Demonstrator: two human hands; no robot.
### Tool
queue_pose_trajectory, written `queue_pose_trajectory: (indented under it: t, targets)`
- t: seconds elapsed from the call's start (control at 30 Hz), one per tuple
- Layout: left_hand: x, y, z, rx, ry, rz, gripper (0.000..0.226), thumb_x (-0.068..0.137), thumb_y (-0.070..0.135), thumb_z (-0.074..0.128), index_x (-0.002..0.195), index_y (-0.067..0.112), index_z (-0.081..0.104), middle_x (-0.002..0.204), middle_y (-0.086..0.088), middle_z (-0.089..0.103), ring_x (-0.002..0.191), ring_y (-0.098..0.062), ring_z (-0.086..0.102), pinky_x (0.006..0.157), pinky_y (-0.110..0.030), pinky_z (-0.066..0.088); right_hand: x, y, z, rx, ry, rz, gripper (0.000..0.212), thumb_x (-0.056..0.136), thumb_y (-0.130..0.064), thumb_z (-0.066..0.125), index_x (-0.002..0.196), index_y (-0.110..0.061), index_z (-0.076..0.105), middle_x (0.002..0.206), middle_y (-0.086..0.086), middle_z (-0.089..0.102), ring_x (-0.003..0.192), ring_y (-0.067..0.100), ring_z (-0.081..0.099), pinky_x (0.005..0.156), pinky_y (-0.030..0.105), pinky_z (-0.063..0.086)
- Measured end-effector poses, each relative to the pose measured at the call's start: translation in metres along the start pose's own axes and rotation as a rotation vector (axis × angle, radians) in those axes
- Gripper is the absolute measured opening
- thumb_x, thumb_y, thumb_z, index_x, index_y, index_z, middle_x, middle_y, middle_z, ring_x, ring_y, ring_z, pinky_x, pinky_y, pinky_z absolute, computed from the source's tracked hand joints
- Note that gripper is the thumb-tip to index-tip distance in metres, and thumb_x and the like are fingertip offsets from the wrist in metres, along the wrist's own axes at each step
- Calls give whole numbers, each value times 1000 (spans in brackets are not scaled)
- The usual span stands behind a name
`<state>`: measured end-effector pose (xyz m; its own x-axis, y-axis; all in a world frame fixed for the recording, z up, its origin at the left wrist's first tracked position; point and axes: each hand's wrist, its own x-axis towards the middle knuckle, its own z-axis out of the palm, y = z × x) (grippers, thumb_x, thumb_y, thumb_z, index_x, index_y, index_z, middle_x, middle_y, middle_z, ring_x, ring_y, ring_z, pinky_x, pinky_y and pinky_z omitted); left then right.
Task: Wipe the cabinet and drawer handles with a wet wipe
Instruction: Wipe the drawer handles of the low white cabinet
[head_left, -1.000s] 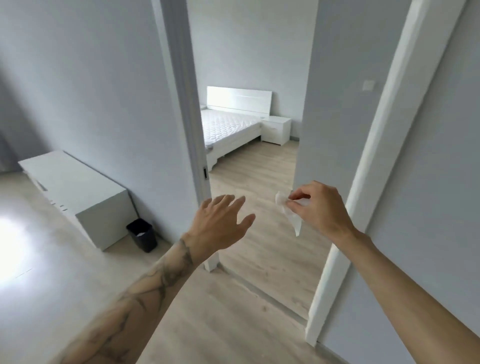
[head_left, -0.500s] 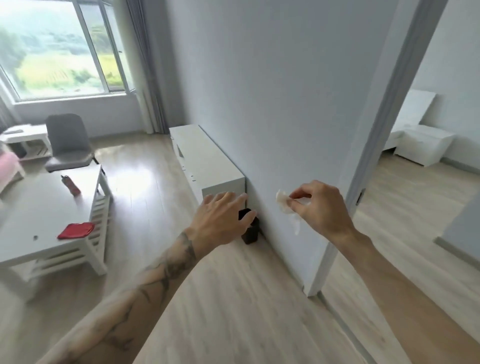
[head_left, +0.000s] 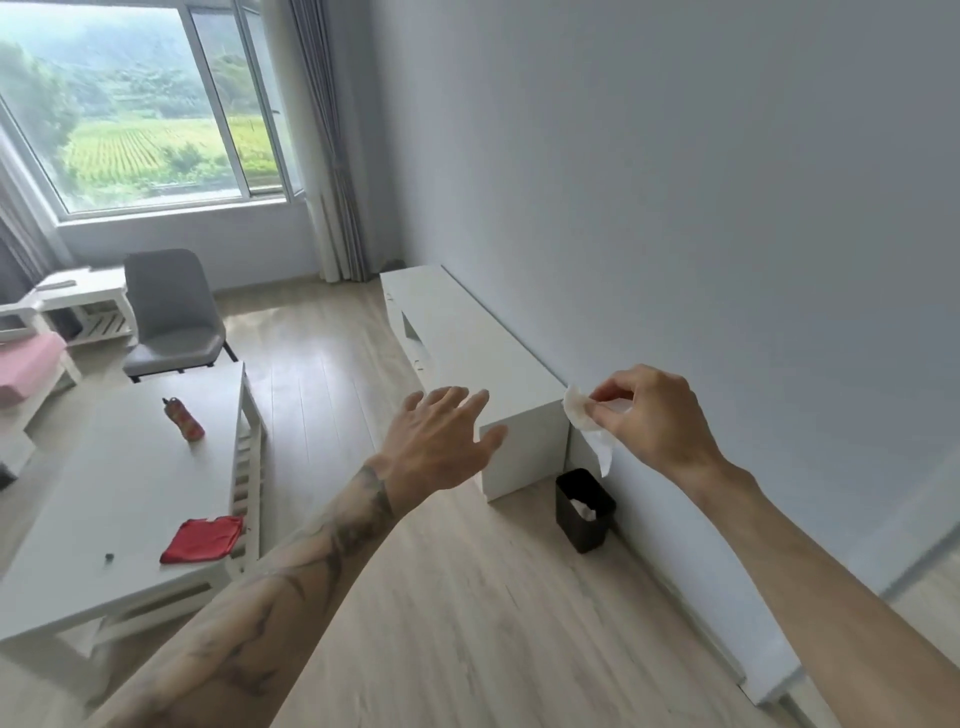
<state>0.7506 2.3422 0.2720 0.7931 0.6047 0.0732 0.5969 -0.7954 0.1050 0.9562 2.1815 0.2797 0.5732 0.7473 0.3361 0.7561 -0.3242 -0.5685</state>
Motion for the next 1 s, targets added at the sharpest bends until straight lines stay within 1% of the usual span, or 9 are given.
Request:
queue_pose_trajectory:
  t: [0.13, 0.23, 0.3, 0.37, 0.43, 0.53, 0.67, 0.8, 1.0]
  targets:
    - [77, -81, 2, 24, 3, -15, 66, 110, 64, 33, 165, 29, 34, 169, 4, 39, 159, -18, 29, 129, -41, 20, 92, -18, 68, 28, 5, -29, 14, 89, -43, 81, 87, -29, 77, 85, -18, 65, 85, 8, 65, 72, 27, 53]
    - [141, -140, 7, 46, 7, -34, 64, 110, 63, 34, 164, 28, 36, 166, 4, 42, 157, -18, 33, 128, -40, 22, 169, -27, 122, 55, -4, -47, 13, 89, -42, 81, 89, -29, 78, 85, -21, 64, 85, 7, 65, 69, 20, 47]
    - [185, -175, 7, 56, -7, -47, 64, 110, 63, 34, 164, 28, 35, 167, 4, 42, 157, -19, 33, 128, -39, 22, 222, -34, 154, 62, -12, -53, 13, 88, -40, 82, 90, -28, 78, 86, -20, 64, 86, 8, 65, 68, 19, 46]
    - [227, -212, 4, 71, -18, -55, 66, 110, 64, 33, 165, 28, 34, 168, 4, 40, 158, -20, 32, 129, -40, 21, 274, -43, 184, 62, -14, -62, 14, 88, -40, 82, 90, -26, 79, 87, -18, 64, 87, 10, 66, 70, 24, 48]
    - [269, -249, 1, 72, -24, -62, 66, 110, 64, 33, 165, 28, 34, 168, 3, 39, 158, -20, 31, 129, -40, 21, 322, -55, 209, 68, -27, -55, 14, 89, -40, 81, 90, -26, 79, 89, -15, 67, 89, 12, 67, 76, 31, 54]
    - [329, -300, -2, 66, -20, -67, 66, 110, 64, 33, 165, 27, 35, 168, 3, 40, 158, -19, 31, 129, -40, 20, 389, -72, 244, 58, -37, -56, 16, 89, -40, 81, 90, -25, 79, 91, -11, 71, 90, 14, 69, 81, 37, 58]
    - [414, -373, 9, 53, -33, -46, 66, 110, 64, 32, 166, 28, 33, 169, 4, 39, 158, -19, 31, 129, -39, 20, 475, -85, 301, 43, -32, -36, 16, 89, -40, 81, 91, -24, 79, 91, -11, 72, 90, 13, 70, 81, 37, 58]
    - [504, -446, 30, 47, -51, 14, 65, 111, 62, 32, 167, 27, 31, 169, 3, 38, 159, -18, 30, 129, -39, 21, 556, -93, 366, 17, -16, 5, 13, 90, -37, 80, 91, -24, 80, 91, -11, 70, 91, 14, 69, 82, 37, 58]
    - [638, -546, 42, 46, -105, 136, 65, 112, 62, 32, 167, 27, 31, 171, 3, 36, 159, -18, 29, 129, -40, 22, 668, -104, 451, -22, 23, 151, 8, 89, -32, 80, 91, -24, 80, 92, -11, 69, 93, 16, 69, 85, 41, 59]
